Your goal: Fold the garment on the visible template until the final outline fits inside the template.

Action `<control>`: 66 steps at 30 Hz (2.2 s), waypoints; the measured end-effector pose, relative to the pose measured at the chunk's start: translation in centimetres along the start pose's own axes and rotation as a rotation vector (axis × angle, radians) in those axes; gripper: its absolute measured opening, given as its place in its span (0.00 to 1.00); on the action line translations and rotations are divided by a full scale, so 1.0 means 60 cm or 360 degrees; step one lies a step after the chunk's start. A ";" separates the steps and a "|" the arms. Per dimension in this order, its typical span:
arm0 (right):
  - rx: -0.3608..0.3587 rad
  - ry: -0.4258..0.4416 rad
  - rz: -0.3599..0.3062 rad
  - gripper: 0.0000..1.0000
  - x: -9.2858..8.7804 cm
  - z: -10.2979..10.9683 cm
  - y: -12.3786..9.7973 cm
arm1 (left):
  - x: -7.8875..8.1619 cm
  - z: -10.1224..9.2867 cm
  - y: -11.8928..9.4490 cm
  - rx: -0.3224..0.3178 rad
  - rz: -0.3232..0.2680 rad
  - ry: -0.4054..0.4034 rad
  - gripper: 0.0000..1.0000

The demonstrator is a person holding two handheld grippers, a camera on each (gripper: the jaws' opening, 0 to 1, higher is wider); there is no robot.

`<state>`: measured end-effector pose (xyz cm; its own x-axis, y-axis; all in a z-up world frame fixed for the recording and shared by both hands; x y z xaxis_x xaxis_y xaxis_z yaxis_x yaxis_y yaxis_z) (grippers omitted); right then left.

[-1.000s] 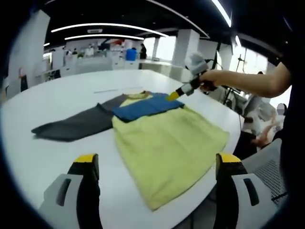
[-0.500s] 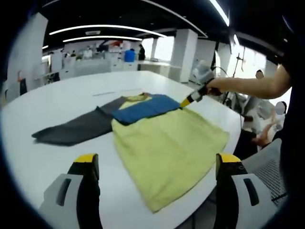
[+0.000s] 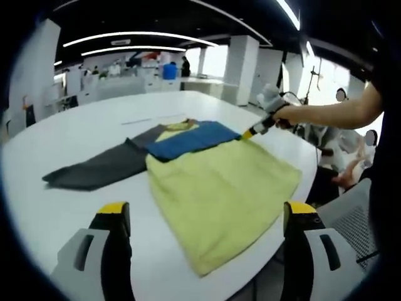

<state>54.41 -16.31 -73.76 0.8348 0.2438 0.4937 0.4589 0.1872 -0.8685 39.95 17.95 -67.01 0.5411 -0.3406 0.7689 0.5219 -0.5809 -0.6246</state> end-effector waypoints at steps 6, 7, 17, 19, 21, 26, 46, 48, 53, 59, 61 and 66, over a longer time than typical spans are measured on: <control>-0.0007 -0.0020 -0.0014 0.02 -0.001 -0.001 0.005 | -0.001 0.002 -0.003 0.0011 -0.0005 -0.0011 0.98; -0.0011 -0.0020 -0.0012 0.02 -0.002 -0.002 0.005 | -0.001 0.003 -0.003 0.0015 -0.0004 -0.0012 0.98; -0.0033 -0.0075 0.0003 0.00 -0.005 -0.014 0.003 | -0.003 0.006 -0.004 0.0021 -0.0002 -0.0016 0.98; -0.0040 -0.0066 0.0009 0.00 -0.008 -0.020 0.001 | -0.003 0.006 -0.005 0.0021 -0.0005 -0.0017 0.98; -0.0045 -0.0062 0.0016 0.00 -0.010 -0.026 0.000 | -0.003 0.007 -0.005 0.0023 -0.0006 -0.0018 0.98; -0.0079 -0.0100 0.0039 0.00 -0.015 -0.039 -0.004 | -0.003 0.009 -0.006 0.0026 -0.0003 -0.0017 0.98; -0.0119 -0.0095 0.0085 0.00 -0.030 -0.088 -0.016 | -0.002 0.013 -0.008 0.0038 -0.0012 -0.0025 0.99; -0.0118 -0.0083 0.0085 0.00 -0.032 -0.090 -0.017 | -0.002 0.013 -0.009 0.0039 -0.0013 -0.0026 0.99; -0.0078 -0.0026 0.0066 0.01 -0.032 -0.089 -0.018 | -0.001 0.015 -0.008 0.0038 -0.0013 -0.0030 0.99; 0.0042 0.0072 -0.0110 0.22 -0.019 -0.078 -0.031 | -0.001 0.017 -0.009 0.0044 -0.0016 -0.0038 0.99; 0.0099 0.0090 -0.0160 0.30 -0.015 -0.073 -0.039 | -0.002 0.019 -0.009 0.0047 -0.0010 -0.0036 0.99; 0.0234 0.0130 -0.0296 0.53 0.002 -0.059 -0.060 | 0.002 0.022 -0.008 0.0051 -0.0016 -0.0035 0.99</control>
<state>53.93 -20.34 -70.72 0.7648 0.1158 0.6338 0.5626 0.3595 -0.7445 40.65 19.15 -66.82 0.5499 -0.3183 0.7722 0.5479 -0.5604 -0.6211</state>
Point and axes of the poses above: the point that each gripper's makers call its tool centre point, and the gripper's own axes: y roughly forward along the fingers, z roughly to its left, x roughly out of its top, the point moved 3 cm from there along -y, roughly backward along the fingers, and after that the axes turned 9 degrees about z, right-handed, at the moved point
